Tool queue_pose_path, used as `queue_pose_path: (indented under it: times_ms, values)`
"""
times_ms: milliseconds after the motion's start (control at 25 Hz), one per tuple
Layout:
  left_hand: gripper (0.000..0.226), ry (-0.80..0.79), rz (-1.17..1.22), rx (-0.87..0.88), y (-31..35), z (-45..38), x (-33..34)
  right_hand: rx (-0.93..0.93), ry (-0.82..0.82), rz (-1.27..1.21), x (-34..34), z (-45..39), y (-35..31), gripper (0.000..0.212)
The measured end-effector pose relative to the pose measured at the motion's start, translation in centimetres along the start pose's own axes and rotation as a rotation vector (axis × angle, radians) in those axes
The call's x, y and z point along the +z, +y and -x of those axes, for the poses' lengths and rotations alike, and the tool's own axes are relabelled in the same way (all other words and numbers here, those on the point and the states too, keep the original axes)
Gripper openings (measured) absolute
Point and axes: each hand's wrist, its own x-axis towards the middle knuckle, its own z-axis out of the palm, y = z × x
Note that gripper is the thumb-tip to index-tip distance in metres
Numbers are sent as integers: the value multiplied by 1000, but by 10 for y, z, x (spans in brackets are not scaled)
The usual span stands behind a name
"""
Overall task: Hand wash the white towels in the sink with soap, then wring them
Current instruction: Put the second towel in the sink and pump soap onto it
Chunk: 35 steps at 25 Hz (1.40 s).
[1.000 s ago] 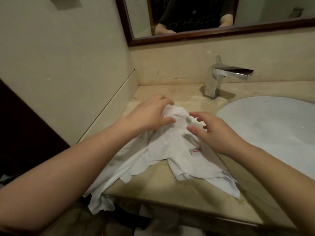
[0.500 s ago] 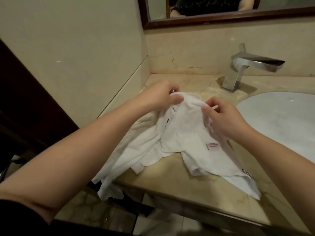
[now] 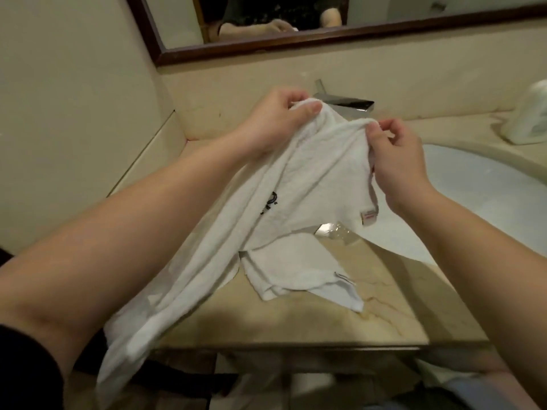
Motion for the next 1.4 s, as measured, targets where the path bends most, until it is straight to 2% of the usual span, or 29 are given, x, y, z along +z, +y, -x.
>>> queue_pose_path:
  times_ms: [240,320,400,560,760,840,960,1040,1160,1240,1280,1400]
  values:
    - [20,-144,218,74,59,-55,89,140,331,-86,-82,-20,15,21]
    - [19,-176,276,37,79,-75,118,170,406,-69,-107,-23,16,20]
    - [17,-266,262,-5,92,-88,146,194,415,-56,-127,-22,17,20]
    - [11,-534,255,-66,72,-85,174,216,198,119,-131,-8,37,15]
    - [10,-572,325,-123,27,-54,152,250,0,101,-101,7,58,8]
    - [15,-557,261,-119,15,-40,132,251,-143,72,-86,16,61,22]
    - [30,-559,124,-98,-1,-12,104,166,-346,193,-71,30,62,48]
    - [45,-606,26,-74,-9,8,88,105,-471,287,-66,35,63,62]
    - [75,-731,-188,-15,-17,25,71,109,-636,423,-63,35,65,85]
    - [84,-754,-270,29,-20,30,70,95,-642,489,-61,34,67,81]
    - [82,-743,-270,50,-22,31,72,84,-619,499,-61,33,68,74]
    - [61,-693,-219,102,-25,30,79,31,-537,540,-59,34,69,50]
